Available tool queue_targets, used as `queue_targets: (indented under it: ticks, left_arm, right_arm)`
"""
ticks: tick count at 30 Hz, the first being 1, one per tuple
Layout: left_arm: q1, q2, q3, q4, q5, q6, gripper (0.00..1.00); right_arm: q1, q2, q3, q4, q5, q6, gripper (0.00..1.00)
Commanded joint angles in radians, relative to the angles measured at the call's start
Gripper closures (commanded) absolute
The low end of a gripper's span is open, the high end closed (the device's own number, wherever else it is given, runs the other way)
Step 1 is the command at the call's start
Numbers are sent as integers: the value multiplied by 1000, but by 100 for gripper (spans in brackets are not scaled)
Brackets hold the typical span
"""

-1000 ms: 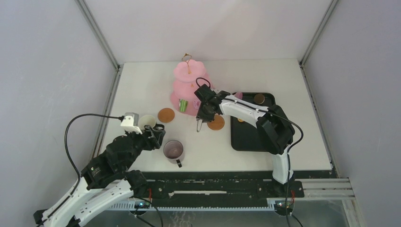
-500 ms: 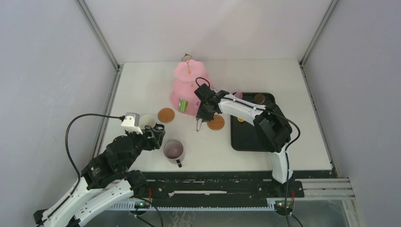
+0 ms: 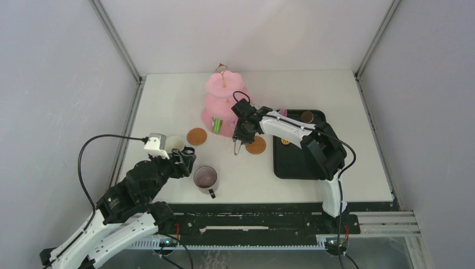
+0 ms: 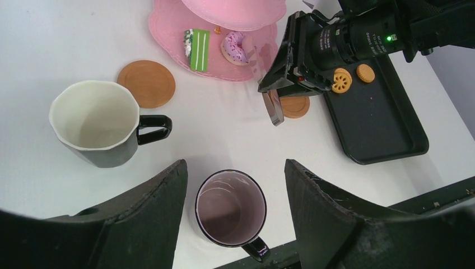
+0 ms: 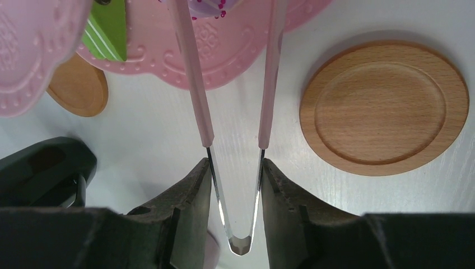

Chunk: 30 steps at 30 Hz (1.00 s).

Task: Serve the afternoon tea

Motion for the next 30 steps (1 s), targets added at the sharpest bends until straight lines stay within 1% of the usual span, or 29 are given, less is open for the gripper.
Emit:
queue_targets:
  ticks: [1,20,30]
  left_arm:
    - [-1,15,-1,31,13,18,31]
    - [-1,12,13,34,3,7,31]
    - [-1,13,23,38,9,-8,31]
  right_arm:
    - [-5,-59,0,26,7,-6,56]
    - [4,-139,-25,11,46,-25,59]
    - [27,-243,-103,-30,95,-38,60]
